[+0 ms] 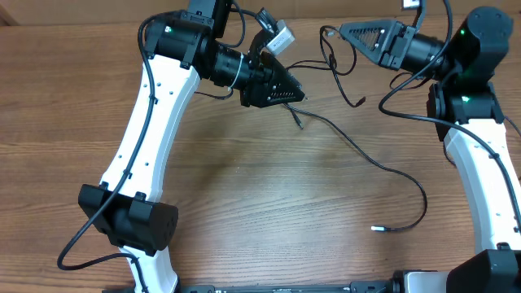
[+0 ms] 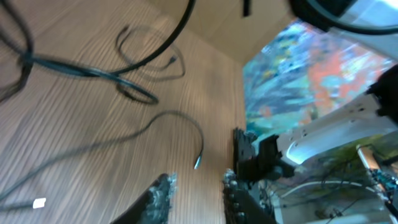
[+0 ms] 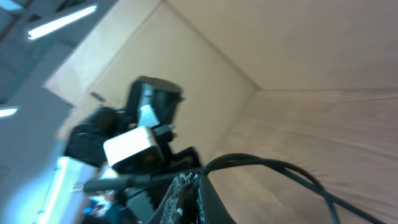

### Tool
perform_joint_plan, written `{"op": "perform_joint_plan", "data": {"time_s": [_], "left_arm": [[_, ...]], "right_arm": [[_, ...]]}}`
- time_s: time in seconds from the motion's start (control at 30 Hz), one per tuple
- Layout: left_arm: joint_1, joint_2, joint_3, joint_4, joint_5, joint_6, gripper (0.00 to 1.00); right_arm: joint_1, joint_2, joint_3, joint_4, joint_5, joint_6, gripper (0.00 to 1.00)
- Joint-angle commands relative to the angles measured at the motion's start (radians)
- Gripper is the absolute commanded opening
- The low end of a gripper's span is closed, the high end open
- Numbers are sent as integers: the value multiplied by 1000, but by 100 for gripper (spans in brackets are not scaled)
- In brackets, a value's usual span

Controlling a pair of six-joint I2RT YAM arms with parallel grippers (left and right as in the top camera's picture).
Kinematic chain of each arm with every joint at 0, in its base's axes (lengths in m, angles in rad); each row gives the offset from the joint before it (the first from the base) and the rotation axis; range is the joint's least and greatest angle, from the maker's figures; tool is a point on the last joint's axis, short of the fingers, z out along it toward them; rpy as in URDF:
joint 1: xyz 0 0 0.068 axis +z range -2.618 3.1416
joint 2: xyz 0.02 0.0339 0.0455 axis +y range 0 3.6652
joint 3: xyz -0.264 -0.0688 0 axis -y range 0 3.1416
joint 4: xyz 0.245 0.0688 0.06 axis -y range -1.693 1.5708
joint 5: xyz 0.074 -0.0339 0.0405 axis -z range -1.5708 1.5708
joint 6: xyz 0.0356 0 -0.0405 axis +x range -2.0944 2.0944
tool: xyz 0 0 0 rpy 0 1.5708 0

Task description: Untangle cables

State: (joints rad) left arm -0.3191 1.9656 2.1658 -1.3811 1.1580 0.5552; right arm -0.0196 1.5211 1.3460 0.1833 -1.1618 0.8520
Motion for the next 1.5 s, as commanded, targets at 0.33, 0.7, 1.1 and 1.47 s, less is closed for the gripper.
{"op": "perform_joint_plan", "data": {"time_s": [0.33,0.7,1.1,1.47], "left_arm": [[107,-26,-3,64,155,268,41],[77,-24,-3,115,53,269,53],[76,-24,-3,151,32,254,68],[76,-24,-3,102,-322,8,64]], "right_arm": [[-2,-12,15,182,-192,248,4],[46,-12,15,343,-227,389,4],[64,-11,15,552,-278,527,4],[64,8,-87,61,-372,58,16]]}}
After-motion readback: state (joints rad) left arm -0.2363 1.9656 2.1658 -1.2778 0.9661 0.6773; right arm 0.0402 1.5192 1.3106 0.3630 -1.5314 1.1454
